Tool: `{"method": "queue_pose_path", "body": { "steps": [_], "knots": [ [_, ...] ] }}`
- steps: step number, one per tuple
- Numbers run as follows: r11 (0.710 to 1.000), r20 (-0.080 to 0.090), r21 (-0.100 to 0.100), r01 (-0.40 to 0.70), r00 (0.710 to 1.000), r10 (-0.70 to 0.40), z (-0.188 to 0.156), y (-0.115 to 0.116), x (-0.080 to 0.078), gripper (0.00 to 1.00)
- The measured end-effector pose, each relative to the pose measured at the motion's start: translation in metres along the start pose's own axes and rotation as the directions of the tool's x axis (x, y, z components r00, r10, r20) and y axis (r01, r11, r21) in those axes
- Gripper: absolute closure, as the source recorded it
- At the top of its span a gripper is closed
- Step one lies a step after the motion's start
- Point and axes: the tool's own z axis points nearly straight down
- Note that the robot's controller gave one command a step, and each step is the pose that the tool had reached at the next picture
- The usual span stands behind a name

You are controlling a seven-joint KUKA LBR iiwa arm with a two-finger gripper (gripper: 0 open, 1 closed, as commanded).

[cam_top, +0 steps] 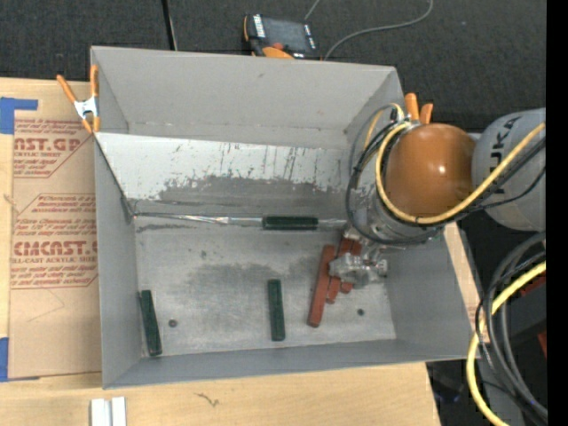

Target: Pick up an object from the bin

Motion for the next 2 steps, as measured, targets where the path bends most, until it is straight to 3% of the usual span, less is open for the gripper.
{"method": "queue_pose_path", "body": {
  "steps": [1,2],
  "knots": [
    [1.0,0.001,-0.001,0.0,1.0,0.0,0.0013,0.0008,0.0,0.0],
    [1.0,0.003,0.001,0.001,1.0,-0.001,0.0,0.0,-0.0016,1.0]
  ]
}}
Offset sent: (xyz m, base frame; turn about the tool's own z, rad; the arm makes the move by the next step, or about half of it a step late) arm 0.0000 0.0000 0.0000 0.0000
